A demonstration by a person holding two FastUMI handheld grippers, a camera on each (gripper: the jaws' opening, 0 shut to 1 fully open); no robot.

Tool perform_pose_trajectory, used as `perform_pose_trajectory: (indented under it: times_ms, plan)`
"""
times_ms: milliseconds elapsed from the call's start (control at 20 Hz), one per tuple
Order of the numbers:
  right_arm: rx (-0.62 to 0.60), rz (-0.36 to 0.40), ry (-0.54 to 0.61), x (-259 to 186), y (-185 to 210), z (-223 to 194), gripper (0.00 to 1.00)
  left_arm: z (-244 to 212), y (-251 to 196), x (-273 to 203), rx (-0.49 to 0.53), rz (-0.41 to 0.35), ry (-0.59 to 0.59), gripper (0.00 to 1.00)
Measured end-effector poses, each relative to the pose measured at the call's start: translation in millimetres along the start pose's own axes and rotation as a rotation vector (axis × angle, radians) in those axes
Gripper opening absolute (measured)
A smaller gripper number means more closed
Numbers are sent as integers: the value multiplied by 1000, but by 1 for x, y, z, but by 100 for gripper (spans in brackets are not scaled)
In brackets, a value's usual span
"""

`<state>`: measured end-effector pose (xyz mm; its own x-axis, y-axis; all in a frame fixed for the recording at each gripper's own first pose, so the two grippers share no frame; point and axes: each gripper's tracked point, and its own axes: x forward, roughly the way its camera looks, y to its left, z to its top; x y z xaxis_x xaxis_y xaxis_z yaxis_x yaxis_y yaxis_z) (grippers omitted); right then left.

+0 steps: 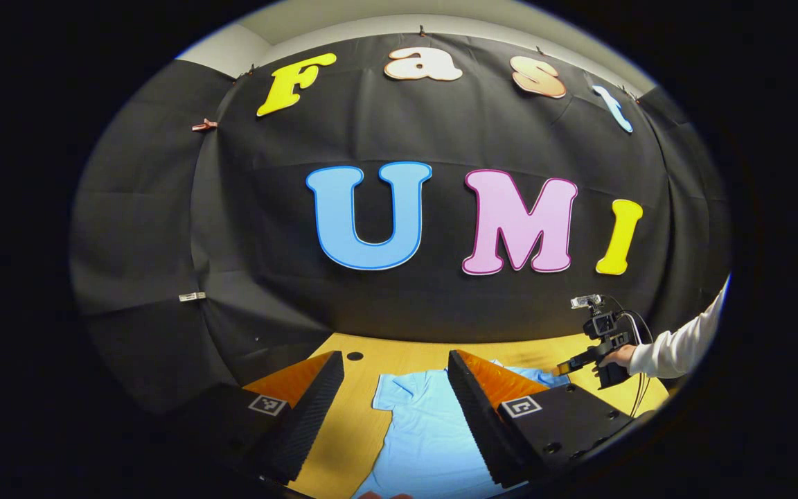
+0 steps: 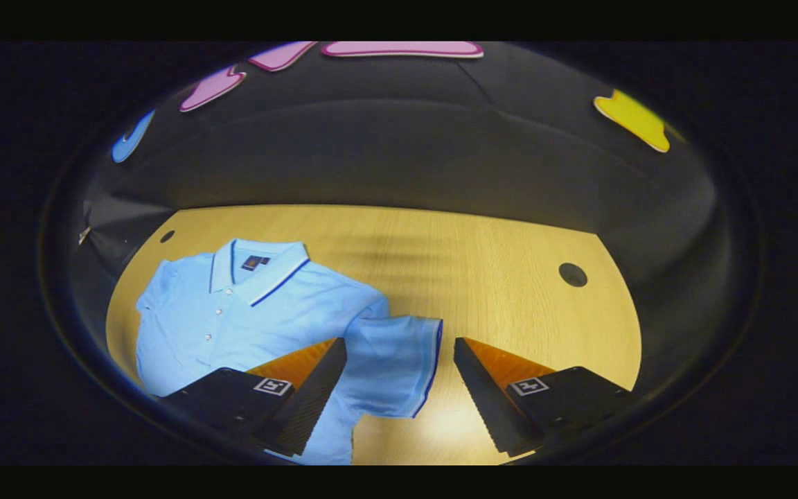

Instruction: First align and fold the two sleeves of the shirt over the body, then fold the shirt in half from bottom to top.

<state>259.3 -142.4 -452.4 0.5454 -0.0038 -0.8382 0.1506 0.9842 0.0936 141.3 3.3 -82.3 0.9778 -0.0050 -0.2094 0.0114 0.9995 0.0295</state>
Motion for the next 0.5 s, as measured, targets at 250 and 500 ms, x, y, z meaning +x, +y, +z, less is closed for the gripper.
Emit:
perform_pose_trajectory:
  times_ms: [250,500]
  plan:
    - [75,-11,66,32,-10,-18,98,-11,-5,-2,5,9,36,96]
    - [89,-13,70,45,-14,-22,96,-14,-7,-3,10,17,47,96]
